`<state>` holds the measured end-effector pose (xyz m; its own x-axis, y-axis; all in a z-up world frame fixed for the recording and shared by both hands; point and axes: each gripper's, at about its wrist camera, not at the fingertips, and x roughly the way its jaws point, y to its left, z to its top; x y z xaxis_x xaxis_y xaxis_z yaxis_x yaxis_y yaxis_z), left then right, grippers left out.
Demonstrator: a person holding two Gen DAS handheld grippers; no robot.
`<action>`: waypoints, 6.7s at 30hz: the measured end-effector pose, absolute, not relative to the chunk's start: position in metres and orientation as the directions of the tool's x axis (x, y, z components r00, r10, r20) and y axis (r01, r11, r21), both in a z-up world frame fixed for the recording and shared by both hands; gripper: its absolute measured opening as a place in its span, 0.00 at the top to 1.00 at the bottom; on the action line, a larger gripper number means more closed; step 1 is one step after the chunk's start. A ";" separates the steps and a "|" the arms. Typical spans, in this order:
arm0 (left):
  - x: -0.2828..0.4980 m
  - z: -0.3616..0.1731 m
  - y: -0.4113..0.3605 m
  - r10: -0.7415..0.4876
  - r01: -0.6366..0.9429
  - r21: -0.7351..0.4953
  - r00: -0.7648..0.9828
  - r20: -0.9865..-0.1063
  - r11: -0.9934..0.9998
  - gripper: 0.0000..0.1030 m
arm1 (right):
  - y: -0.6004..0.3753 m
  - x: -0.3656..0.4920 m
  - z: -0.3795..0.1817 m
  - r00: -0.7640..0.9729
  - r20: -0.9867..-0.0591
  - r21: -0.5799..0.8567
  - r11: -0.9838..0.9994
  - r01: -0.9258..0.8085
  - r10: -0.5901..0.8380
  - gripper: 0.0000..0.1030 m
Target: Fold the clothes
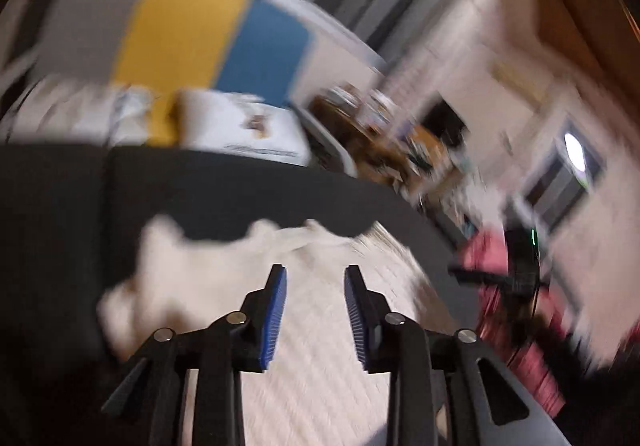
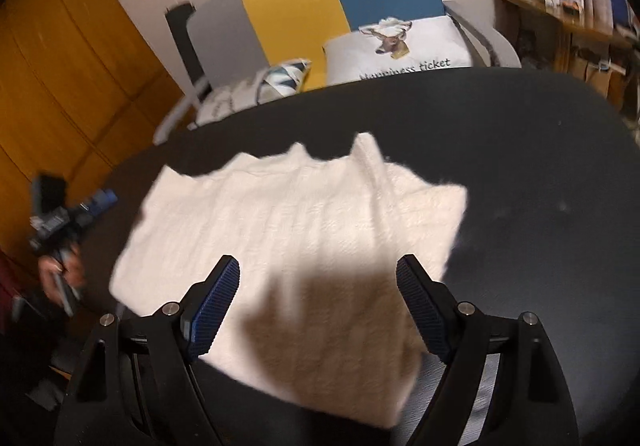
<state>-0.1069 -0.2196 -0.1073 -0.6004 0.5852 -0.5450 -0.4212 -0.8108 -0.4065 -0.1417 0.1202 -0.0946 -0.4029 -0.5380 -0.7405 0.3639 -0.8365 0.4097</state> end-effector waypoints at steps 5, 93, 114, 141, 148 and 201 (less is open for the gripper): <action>-0.165 -0.122 -0.155 0.581 -0.598 -0.256 -0.446 -0.681 -0.759 0.63 | 0.108 -0.168 -0.097 -0.383 -0.787 0.342 -0.858 0.384 -0.484 0.19; -0.099 -0.160 -0.030 0.589 -0.566 -0.320 -0.391 -0.708 -0.760 0.76 | 0.204 -0.137 -0.177 -0.145 -0.593 0.699 -0.595 0.397 -0.792 0.53; -0.116 -0.192 -0.025 0.586 -0.547 -0.360 -0.321 -0.744 -0.756 0.76 | 0.130 -0.091 -0.159 0.167 -0.695 0.639 -0.494 0.589 -0.700 0.89; -0.073 -0.148 -0.112 0.665 -0.443 -0.497 -0.466 -0.583 -0.746 0.66 | 0.066 -0.105 -0.130 -0.168 -0.843 0.378 -0.785 0.492 -0.511 0.87; -0.019 -0.139 -0.295 0.544 -0.208 -0.553 -0.630 -0.555 -0.806 0.61 | 0.003 -0.099 -0.093 -0.110 -0.653 0.584 -0.591 0.557 -0.749 0.48; -0.102 -0.141 -0.266 0.682 -0.380 -0.572 -0.500 -0.534 -0.727 0.74 | -0.062 -0.120 -0.116 -0.156 -0.703 0.539 -0.663 0.520 -0.694 0.48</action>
<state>-0.1020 -0.2661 -0.1406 -0.5000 0.6817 -0.5340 -0.3799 -0.7268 -0.5722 -0.1196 -0.0616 -0.1161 -0.1564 -0.6936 -0.7031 0.5197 -0.6632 0.5386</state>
